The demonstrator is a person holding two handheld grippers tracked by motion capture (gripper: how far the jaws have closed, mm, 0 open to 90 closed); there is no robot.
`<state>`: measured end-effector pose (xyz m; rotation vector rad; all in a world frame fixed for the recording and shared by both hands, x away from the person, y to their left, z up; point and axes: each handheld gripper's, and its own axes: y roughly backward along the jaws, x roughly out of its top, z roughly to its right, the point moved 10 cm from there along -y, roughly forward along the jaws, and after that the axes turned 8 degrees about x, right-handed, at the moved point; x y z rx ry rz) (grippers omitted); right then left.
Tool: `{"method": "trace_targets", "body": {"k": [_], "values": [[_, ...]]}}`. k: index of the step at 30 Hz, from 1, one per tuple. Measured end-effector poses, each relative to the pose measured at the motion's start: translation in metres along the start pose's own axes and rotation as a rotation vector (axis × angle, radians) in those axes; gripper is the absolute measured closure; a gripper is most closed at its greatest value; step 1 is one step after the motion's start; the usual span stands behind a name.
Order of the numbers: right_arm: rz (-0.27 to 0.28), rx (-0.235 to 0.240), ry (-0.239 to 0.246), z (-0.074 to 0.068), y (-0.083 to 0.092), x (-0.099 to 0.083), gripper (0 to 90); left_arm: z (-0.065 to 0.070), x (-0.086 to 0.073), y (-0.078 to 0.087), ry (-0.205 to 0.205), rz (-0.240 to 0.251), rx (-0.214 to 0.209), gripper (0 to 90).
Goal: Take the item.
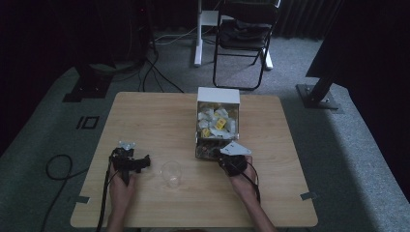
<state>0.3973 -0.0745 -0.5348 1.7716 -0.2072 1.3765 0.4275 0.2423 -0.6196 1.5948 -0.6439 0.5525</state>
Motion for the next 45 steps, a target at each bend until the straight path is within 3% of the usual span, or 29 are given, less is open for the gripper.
{"method": "trace_targets", "body": {"k": [29,45], "values": [[0.077,-0.007,0.016,0.002,0.022,0.023,90.0,0.000,0.000,0.000,0.000,0.000,0.000,1.2],[0.080,-0.002,0.028,-0.001,0.026,0.028,90.0,0.000,0.000,0.000,0.000,0.000,0.000,1.2]]}}
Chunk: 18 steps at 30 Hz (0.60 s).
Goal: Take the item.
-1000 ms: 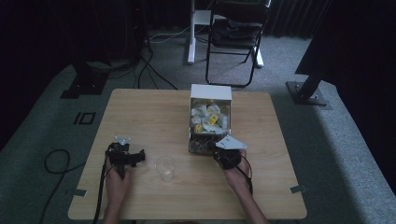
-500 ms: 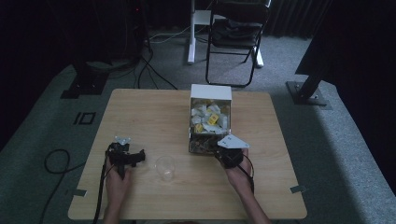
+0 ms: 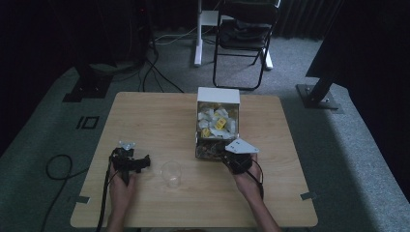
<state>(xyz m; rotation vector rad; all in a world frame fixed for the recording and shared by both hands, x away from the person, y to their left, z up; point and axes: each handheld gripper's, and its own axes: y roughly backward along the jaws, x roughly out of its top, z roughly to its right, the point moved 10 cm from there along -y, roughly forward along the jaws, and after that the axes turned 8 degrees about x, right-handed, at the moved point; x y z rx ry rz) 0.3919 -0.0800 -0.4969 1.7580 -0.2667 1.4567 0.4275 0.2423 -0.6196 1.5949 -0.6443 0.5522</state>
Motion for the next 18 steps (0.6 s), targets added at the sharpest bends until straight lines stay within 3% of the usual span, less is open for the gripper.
{"method": "trace_targets", "body": {"k": [18], "values": [[0.016,0.020,0.025,-0.011,0.007,0.010,90.0,0.000,0.000,0.000,0.000,0.000,0.000,1.2]]}}
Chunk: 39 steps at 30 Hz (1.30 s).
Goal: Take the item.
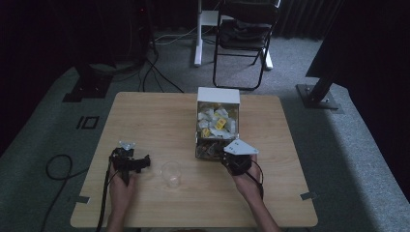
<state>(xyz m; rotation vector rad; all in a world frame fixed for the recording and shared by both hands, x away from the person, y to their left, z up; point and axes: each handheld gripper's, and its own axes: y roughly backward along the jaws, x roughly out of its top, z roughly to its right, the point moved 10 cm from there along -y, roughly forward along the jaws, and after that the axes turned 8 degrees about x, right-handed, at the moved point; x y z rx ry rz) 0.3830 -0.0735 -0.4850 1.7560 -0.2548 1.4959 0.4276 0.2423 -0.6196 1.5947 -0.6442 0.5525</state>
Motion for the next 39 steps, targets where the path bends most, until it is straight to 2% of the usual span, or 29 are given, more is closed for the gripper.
{"method": "trace_targets", "body": {"k": [39], "values": [[0.033,0.057,0.035,-0.022,0.007,0.019,90.0,0.000,0.000,0.000,0.000,0.000,0.000,1.2]]}}
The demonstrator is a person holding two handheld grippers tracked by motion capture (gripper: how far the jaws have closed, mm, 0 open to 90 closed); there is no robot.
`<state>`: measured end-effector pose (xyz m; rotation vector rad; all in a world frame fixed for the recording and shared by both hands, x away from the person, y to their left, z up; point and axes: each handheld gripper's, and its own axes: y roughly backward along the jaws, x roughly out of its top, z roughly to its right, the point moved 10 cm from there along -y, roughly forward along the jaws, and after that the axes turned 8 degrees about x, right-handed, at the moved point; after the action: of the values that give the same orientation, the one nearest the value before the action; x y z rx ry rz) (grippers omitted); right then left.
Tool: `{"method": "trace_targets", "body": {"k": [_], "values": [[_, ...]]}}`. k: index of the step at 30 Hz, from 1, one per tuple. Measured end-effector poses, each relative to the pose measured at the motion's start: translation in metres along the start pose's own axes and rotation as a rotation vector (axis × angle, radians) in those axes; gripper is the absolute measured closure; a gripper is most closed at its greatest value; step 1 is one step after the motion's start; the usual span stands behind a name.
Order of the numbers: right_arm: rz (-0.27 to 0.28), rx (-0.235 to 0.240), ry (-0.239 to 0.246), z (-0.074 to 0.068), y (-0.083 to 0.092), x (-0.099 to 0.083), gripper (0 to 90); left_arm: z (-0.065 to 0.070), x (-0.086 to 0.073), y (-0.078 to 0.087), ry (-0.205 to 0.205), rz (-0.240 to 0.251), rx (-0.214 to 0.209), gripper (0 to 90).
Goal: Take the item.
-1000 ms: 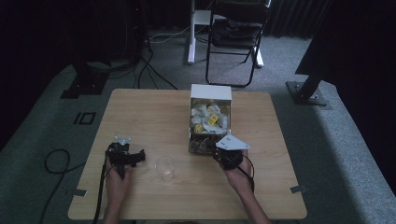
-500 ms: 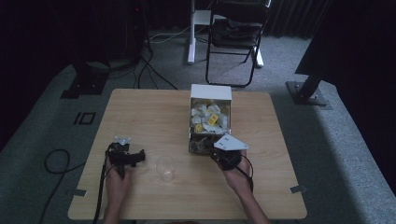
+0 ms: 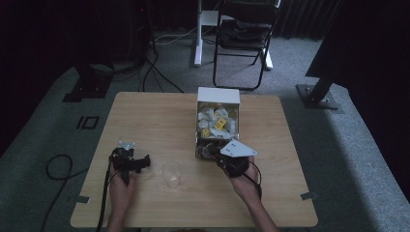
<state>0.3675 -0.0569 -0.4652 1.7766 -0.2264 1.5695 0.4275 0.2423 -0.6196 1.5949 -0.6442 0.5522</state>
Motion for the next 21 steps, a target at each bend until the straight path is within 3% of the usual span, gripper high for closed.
{"method": "trace_targets", "body": {"k": [21], "values": [[0.021,0.033,0.029,-0.016,0.001,0.014,90.0,0.000,0.000,0.000,0.000,0.000,0.000,1.2]]}}
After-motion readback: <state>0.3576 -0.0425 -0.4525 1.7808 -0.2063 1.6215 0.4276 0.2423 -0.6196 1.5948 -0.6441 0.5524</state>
